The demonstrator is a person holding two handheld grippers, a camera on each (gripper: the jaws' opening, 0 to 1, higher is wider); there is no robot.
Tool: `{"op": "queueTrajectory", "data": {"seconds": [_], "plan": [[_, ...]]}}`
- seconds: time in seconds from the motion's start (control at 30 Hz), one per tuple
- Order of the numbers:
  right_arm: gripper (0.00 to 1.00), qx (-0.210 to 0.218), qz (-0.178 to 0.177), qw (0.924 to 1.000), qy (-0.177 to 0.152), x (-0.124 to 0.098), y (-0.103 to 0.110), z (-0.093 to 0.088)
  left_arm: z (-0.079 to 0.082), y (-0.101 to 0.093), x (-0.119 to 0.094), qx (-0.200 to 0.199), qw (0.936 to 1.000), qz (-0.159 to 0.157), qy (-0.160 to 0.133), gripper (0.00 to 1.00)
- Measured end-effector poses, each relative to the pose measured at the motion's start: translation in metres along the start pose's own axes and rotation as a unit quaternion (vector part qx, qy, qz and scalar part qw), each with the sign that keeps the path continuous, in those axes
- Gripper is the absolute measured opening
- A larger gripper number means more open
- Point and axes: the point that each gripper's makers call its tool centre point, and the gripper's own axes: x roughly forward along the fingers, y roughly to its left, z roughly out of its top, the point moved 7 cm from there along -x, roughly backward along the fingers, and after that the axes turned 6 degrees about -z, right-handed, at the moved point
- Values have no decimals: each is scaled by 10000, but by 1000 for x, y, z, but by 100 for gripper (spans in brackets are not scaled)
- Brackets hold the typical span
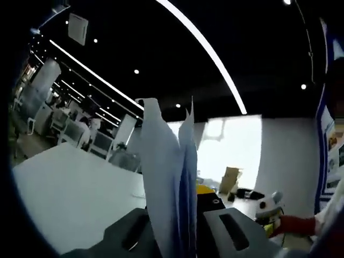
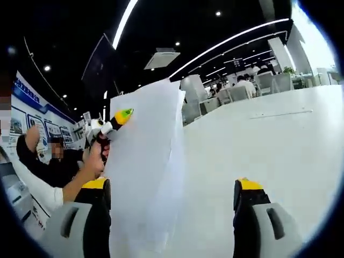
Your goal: Organize the stack of printing papers by aligning and flattening the scattered papers on the table
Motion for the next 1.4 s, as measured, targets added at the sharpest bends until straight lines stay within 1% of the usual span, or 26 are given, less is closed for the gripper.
{"op": "queueTrajectory", "data": {"seconds": [0.1,0.2,0.27,0.37,0.5,0.6,0.67,0.73,0.87,0.97,1.1,1.2,1.33,1.4], "plan": [[90,89,62,9999,-28,0,1,-5,17,-14,14,171,9997,-186,-66,6],[90,211,148,9996,-105,1,6,-10,27,-22,25,277,9992,-268,-91,6],[90,328,172,9992,-174,3,8,-13,31,-27,33,370,9987,-345,-91,6],[90,412,225,9987,-179,7,10,-17,35,-33,45,415,9980,-460,-99,6],[90,440,238,9986,-171,7,11,-19,39,-41,54,477,9971,-593,-54,6],[90,495,242,9983,-184,8,10,-21,46,-44,60,497,9966,-645,-75,6],[90,551,247,9980,-189,8,9,-22,57,-52,71,454,9962,-740,-116,6],[90,607,265,9976,-195,10,9,-23,63,-58,76,516,9955,-781,-142,6],[90,674,369,9965,-320,16,14,-17,77,-73,92,541,9932,-1005,-235,6],[90,710,465,9957,-364,22,18,-14,83,-84,102,564,9916,-1130,-288,6],[90,844,620,9935,-444,28,23,-12,87,-97,111,581,9895,-1286,-311,6],[90,1042,921,9878,-694,32,31,-7,90,-108,117,554,9875,-1430,-352,6],[90,1211,1067,9830,-874,39,31,-5,99,-118,124,370,9847,-1632,-484,6],[90,1285,1172,9798,-982,41,32,-3,102,-121,127,316,9843,-1661,-510,6]]}}
